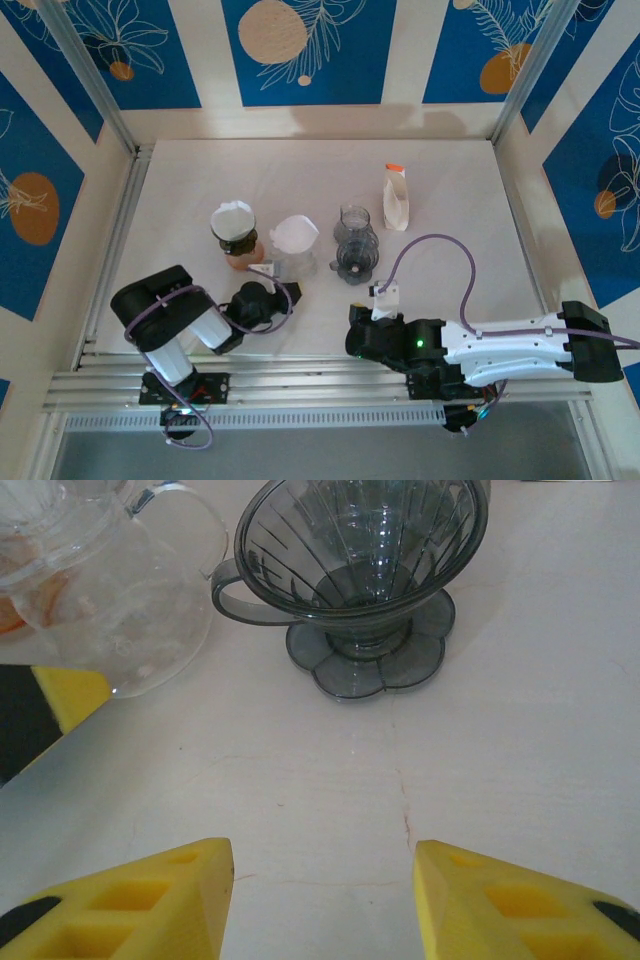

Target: Place the coffee filter in the dripper

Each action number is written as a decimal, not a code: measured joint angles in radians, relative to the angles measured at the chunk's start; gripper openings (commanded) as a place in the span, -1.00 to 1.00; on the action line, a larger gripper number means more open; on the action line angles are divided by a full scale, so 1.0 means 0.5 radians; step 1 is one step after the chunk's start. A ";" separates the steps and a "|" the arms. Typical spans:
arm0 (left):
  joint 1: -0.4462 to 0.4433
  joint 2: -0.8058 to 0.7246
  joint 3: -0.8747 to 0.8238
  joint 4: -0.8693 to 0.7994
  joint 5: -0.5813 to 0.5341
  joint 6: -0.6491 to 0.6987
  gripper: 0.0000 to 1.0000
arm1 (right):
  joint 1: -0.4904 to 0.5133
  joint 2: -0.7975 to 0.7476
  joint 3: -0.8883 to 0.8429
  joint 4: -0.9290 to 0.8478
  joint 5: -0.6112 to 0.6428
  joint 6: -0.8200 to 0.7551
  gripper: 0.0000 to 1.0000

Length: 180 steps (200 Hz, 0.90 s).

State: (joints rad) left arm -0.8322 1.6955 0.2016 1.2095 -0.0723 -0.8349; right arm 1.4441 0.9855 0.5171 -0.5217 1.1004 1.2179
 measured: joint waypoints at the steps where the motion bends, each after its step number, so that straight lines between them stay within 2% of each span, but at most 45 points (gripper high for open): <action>1: 0.001 0.002 0.001 0.000 0.000 0.000 -1.00 | 0.000 0.000 0.000 0.000 0.000 0.000 0.02; 82: 0.140 0.195 0.167 0.033 0.056 0.013 -1.00 | -0.022 0.000 0.000 -0.007 -0.001 0.000 0.02; 180: 0.197 0.291 0.222 0.098 0.111 0.000 -1.00 | -0.035 -0.001 0.000 -0.008 -0.001 0.002 0.03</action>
State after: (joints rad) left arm -0.7338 1.8412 0.3126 1.2583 -0.0166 -0.8349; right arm 1.4265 0.9852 0.5171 -0.5259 1.1000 1.2186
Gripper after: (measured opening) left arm 0.047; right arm 0.513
